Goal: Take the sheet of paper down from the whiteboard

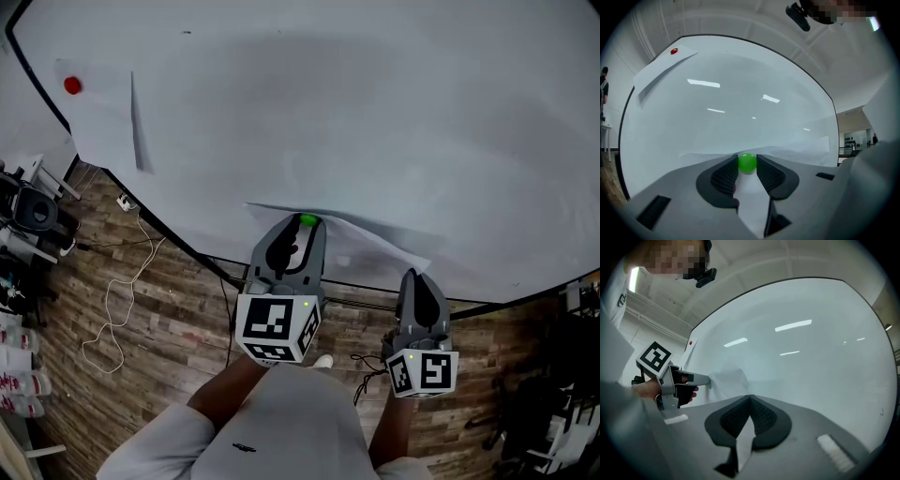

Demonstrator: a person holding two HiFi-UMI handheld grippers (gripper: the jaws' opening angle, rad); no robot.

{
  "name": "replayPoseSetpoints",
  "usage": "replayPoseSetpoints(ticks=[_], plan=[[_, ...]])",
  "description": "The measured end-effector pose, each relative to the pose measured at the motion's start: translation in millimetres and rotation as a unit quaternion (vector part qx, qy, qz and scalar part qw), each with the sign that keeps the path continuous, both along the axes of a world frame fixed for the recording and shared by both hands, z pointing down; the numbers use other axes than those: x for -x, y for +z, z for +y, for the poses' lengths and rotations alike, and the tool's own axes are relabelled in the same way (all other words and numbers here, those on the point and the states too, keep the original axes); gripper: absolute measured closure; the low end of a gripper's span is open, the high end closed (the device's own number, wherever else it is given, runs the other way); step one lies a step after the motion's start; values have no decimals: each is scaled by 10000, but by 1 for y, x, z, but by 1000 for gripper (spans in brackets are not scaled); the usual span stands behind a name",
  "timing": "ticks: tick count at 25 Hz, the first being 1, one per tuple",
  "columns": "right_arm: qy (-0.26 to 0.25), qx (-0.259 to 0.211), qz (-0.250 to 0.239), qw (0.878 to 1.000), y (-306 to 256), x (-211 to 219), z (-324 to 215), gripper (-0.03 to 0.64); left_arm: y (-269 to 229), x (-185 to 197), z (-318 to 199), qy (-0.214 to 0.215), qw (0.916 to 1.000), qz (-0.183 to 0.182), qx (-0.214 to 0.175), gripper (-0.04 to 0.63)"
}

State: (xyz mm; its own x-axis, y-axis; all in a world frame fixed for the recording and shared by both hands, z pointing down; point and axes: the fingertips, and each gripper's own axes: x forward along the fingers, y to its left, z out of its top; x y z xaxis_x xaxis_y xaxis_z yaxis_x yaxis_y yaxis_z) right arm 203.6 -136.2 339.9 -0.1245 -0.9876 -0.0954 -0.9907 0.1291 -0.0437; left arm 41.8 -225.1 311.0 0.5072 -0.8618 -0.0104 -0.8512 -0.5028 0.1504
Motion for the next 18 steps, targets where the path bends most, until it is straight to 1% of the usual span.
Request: replayPoseSetpoints(ticks=[6,9,14,18], plan=[[365,15,-69,9993,2,-5,16,607,15,6,10,284,9994,31,176,471],[636,53,-75,9979,5,-12,26,607,22,5,17,444,9987,55,250,471],[1147,144,-110,9932,10,-30,49,607,30,0,27,714,9967,94,380,471],[1454,208,-180,9890,16,-38,64,607,37,-2,33,894,9948,119,481,471]])
